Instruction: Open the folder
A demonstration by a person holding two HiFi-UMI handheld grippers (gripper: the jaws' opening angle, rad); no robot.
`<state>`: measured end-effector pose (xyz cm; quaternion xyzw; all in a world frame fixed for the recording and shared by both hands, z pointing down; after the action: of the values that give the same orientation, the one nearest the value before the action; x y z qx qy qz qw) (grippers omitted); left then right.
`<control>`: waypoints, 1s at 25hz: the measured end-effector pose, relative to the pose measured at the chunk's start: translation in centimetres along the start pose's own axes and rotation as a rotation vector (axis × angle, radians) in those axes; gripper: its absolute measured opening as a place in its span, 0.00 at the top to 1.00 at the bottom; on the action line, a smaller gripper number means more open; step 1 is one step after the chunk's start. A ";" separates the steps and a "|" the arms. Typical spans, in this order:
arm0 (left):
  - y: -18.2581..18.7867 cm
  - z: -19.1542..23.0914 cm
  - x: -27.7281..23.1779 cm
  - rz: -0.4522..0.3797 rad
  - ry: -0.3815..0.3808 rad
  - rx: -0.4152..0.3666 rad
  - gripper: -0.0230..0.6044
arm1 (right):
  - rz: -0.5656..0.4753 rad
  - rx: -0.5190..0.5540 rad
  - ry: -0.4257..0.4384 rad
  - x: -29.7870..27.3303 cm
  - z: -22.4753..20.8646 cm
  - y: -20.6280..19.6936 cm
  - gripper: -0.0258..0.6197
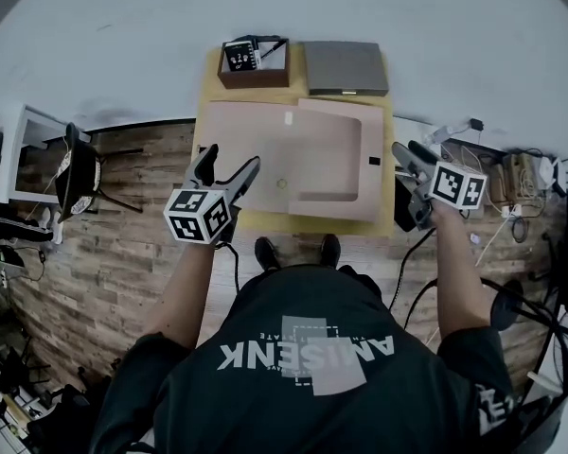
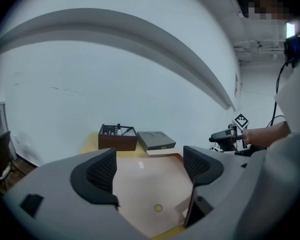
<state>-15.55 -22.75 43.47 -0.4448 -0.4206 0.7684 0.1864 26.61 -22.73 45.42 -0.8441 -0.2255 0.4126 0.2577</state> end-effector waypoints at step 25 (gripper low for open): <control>12.1 -5.5 5.1 -0.232 -0.041 -0.077 0.96 | -0.277 0.312 -0.041 8.2 11.9 6.9 0.80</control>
<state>-12.55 -23.70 29.57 -0.3843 -0.5023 0.7338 0.2479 22.69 -20.14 30.13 -0.7463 -0.2781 0.4201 0.4350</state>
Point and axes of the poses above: the fingertips, and each gripper's own axes: x backward along the fingers, z to its left, y out of its top, the point moved 7 cm from there along x, backward along the fingers, and after that the axes turned 10 degrees about z, right-handed, at the moved point
